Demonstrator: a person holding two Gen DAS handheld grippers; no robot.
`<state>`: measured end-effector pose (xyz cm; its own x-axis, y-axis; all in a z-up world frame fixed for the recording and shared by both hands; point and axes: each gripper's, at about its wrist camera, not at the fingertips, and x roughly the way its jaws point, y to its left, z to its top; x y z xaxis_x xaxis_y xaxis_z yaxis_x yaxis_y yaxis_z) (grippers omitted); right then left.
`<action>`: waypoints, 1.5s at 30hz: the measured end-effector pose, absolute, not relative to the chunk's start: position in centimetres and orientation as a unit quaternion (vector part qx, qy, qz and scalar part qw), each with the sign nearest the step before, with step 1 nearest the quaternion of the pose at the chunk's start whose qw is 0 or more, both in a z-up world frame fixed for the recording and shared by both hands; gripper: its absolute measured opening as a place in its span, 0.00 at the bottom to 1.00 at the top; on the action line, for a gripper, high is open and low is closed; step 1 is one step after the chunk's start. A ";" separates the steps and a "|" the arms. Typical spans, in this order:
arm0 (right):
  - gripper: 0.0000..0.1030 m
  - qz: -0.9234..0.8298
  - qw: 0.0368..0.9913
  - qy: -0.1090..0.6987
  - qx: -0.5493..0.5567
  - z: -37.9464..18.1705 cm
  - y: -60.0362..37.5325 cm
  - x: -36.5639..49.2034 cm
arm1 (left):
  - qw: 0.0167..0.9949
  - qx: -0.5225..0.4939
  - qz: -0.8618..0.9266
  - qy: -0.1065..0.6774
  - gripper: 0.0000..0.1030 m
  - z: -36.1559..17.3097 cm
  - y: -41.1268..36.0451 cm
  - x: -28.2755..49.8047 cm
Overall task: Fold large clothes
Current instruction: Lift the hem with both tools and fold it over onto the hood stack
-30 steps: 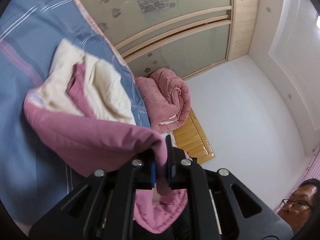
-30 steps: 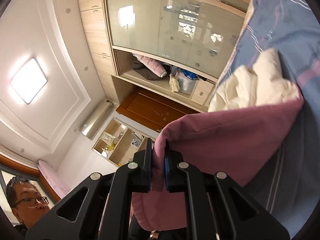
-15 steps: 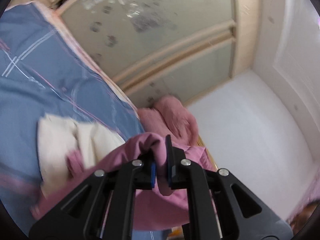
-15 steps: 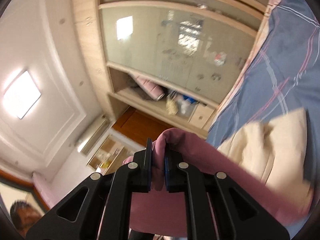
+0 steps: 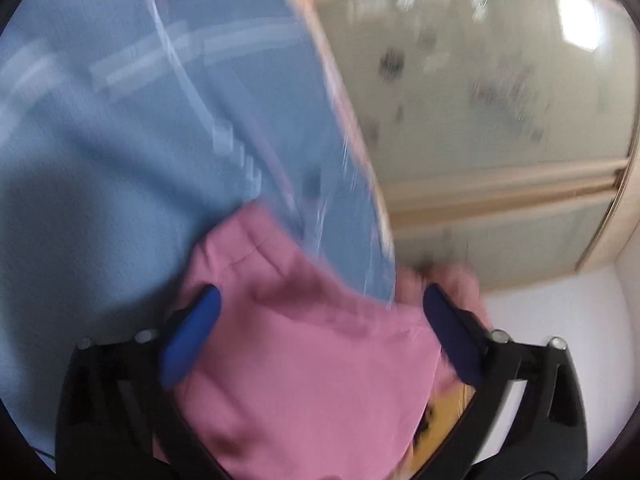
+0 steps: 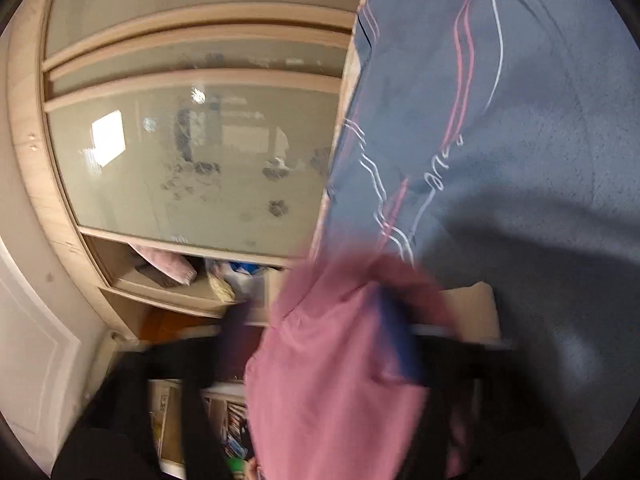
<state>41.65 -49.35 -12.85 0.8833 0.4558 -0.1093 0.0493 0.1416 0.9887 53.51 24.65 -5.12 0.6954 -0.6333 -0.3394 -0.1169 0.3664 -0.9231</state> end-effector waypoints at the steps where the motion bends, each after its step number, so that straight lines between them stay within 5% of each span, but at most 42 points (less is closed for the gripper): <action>1: 0.99 0.134 0.726 0.180 0.650 -12.7 -49.8 41.0 | 0.760 -0.533 -0.174 0.330 0.98 -4.3 25.1 53.1; 7: 0.99 0.086 0.799 0.106 0.586 -5.7 -50.0 37.0 | 0.869 -0.434 -0.061 0.230 0.98 3.8 26.4 48.5; 12: 0.99 0.009 0.952 0.186 0.242 3.1 -35.1 38.2 | 0.960 -0.175 -0.020 0.219 0.98 9.7 14.4 45.4; 19: 0.97 -0.079 0.958 0.275 0.036 -1.9 -21.9 45.6 | 0.961 0.019 -0.017 0.275 0.95 5.3 -3.2 47.9; 23: 0.99 -0.096 0.938 0.331 0.046 -6.4 -23.2 48.6 | 0.942 0.002 -0.014 0.335 0.98 0.1 -3.5 52.1; 33: 0.99 -0.099 0.937 0.332 0.046 -10.7 -23.2 51.1 | 0.946 -0.005 -0.010 0.323 0.98 -5.4 -4.1 53.7; 40: 0.99 -0.080 0.929 0.353 0.079 -9.9 -24.0 51.3 | 0.944 0.007 -0.007 0.329 0.98 -4.9 -4.6 54.5; 45: 0.99 -0.116 0.939 0.317 0.064 -3.1 -27.9 47.9 | 0.955 0.006 -0.010 0.296 0.98 1.9 -0.6 51.5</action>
